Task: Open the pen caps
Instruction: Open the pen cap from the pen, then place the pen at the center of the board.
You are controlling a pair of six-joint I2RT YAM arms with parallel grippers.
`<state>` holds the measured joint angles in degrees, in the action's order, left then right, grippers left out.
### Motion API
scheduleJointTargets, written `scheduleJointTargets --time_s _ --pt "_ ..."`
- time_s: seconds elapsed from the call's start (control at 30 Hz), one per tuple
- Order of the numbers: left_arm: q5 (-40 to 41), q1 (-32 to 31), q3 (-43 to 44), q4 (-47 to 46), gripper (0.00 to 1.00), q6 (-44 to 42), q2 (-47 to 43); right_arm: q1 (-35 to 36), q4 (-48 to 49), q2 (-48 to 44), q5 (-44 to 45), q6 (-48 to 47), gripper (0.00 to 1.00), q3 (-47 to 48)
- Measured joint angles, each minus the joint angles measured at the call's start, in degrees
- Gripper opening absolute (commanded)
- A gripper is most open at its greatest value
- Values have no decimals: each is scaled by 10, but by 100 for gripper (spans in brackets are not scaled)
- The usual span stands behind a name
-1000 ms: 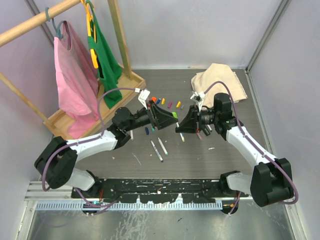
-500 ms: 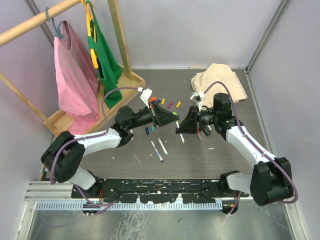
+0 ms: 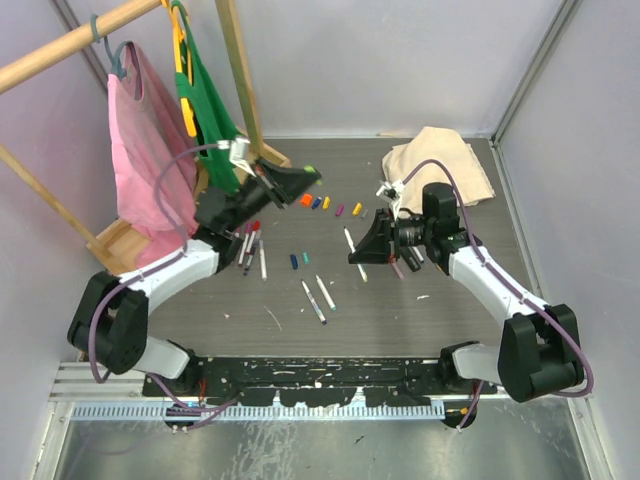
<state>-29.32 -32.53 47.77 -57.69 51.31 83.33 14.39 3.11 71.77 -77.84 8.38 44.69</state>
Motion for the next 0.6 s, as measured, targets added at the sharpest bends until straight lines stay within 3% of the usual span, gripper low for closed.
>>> scheduleJointTargets --time_s 0.1,0.27,0.6 --pt "37 45 23 -9 0 -6 -26 3 -4 2 -4 -5 1 0" --pt "59 48 23 -5 0 -28 -74 12 -26 3 26 -22 1 0" --pt "112 46 -89 63 0 -47 -148 90 -99 56 246 -73 2 2"
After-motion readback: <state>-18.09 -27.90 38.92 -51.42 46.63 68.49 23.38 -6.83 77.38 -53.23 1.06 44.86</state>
